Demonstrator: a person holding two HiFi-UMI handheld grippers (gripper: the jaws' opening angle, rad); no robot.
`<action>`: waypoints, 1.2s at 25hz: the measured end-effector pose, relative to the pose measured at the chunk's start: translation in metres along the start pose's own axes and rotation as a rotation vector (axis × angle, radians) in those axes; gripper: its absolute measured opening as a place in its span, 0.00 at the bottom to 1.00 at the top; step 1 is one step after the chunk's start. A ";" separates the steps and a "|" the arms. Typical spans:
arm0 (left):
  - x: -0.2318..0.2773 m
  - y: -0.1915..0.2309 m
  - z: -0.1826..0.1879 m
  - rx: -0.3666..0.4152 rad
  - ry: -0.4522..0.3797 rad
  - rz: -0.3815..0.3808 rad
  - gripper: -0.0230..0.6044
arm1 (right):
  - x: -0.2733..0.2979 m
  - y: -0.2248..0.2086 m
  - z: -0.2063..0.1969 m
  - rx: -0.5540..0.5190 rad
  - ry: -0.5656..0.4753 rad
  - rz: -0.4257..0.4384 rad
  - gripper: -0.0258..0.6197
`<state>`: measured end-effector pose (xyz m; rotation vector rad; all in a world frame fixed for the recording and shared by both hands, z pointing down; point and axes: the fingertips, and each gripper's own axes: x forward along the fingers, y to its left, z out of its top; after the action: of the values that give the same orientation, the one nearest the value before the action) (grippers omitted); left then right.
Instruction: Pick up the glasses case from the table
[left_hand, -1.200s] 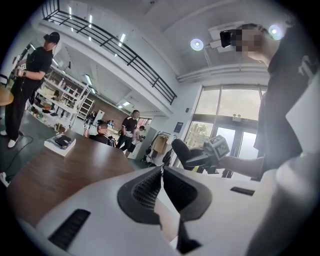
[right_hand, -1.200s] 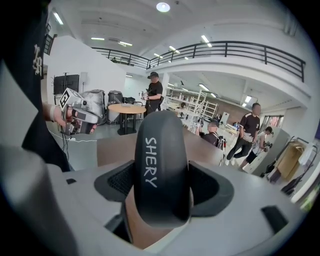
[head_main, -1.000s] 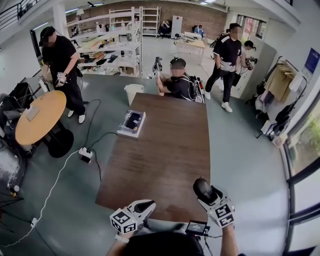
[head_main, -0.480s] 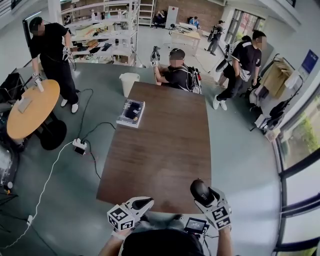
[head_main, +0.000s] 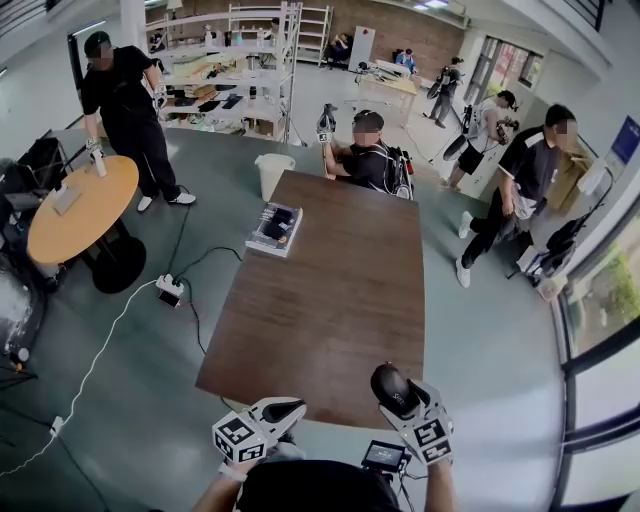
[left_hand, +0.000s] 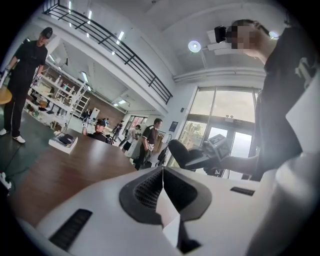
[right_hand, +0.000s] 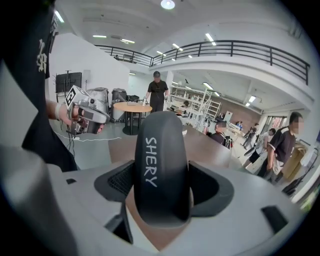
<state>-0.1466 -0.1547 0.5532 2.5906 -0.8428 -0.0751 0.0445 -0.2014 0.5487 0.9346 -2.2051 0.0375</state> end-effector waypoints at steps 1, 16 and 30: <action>0.004 -0.007 -0.003 -0.002 0.001 0.002 0.05 | -0.006 0.000 -0.005 0.001 -0.004 0.000 0.54; 0.022 -0.122 -0.076 -0.041 0.068 0.038 0.05 | -0.125 0.018 -0.147 0.167 -0.038 -0.013 0.54; 0.021 -0.211 -0.098 0.005 0.070 -0.008 0.05 | -0.190 0.044 -0.188 0.176 -0.106 -0.031 0.54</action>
<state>0.0041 0.0238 0.5601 2.5856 -0.8089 0.0158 0.2218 0.0019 0.5763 1.0889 -2.3132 0.1733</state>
